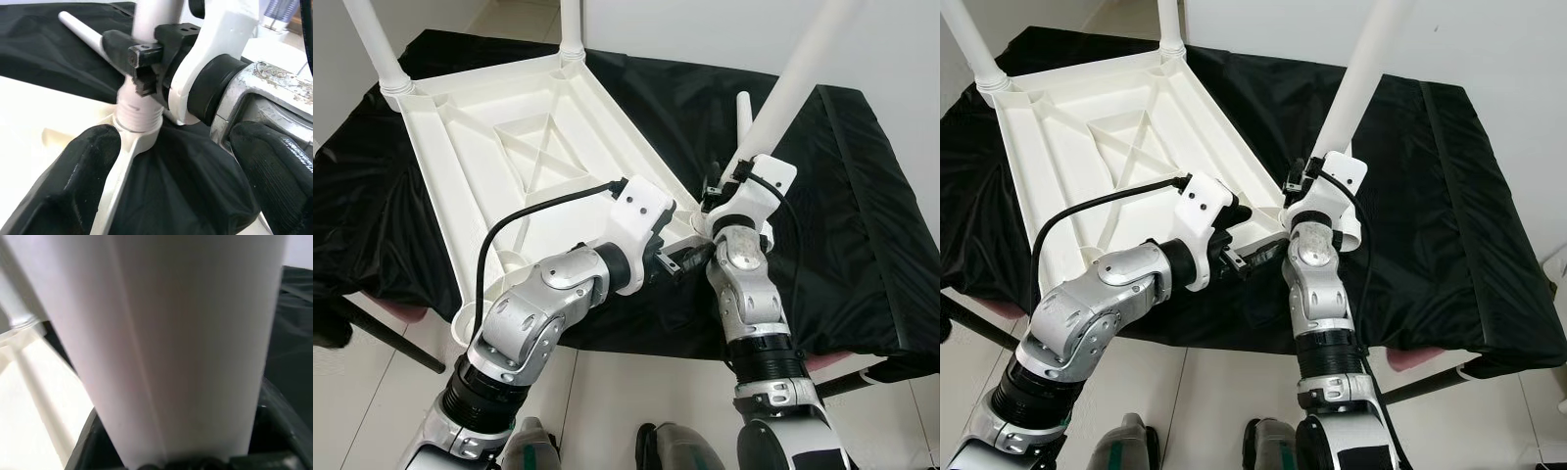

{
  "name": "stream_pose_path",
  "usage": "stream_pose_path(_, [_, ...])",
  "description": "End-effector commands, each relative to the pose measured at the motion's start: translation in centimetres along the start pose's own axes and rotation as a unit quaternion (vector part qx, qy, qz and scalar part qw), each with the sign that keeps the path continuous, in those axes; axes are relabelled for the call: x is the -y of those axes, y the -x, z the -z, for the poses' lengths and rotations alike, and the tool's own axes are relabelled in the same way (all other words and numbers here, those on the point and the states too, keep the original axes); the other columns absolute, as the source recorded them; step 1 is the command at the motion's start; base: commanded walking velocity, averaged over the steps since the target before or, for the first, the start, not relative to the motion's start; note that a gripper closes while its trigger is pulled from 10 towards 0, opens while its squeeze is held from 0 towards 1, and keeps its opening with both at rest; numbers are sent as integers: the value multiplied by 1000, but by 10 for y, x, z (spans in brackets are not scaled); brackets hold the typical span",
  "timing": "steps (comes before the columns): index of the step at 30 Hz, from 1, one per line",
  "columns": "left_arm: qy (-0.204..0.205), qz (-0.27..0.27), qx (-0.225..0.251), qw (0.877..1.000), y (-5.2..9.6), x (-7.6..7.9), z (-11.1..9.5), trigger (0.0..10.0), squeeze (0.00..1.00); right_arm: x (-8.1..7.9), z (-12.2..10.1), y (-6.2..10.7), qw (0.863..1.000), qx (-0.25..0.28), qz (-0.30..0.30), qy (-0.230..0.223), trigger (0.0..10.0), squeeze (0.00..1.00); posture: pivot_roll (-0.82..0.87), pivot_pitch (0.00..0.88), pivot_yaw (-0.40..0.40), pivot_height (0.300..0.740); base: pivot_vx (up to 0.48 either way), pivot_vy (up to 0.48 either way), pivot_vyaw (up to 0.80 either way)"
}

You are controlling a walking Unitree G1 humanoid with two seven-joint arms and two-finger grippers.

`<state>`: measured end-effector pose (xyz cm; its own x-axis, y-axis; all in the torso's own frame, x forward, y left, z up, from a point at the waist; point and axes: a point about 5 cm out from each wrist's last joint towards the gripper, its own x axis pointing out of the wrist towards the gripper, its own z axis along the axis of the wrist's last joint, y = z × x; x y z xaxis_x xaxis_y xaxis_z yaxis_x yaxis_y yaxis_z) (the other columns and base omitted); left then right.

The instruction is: Building children table

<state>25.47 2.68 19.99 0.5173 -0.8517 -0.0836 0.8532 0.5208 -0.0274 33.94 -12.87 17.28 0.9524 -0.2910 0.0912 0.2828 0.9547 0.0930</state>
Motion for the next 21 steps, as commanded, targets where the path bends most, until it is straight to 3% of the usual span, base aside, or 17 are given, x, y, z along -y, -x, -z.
stream_pose_path(1, [-4, 22, 4, 1000, 0, 8, -2, 10000, 0, 20, 21, 0, 997, -42, 64, 20, 10000, 0, -17, 86, -35, 740, 0, 0, 0])
stream_pose_path(8, [-4, 20, 6, 1000, 0, 8, -2, 10000, 0, 12, 21, 6, 994, -22, 105, 8, 10000, 0, -9, 77, -42, 740, 0, 0, 0])
stream_pose_path(21, [-4, 24, 7, 1000, -1, 9, -2, 10000, 0, 13, 20, 2, 995, -17, 96, 0, 10000, 0, -13, 67, -39, 740, 0, 0, 0])
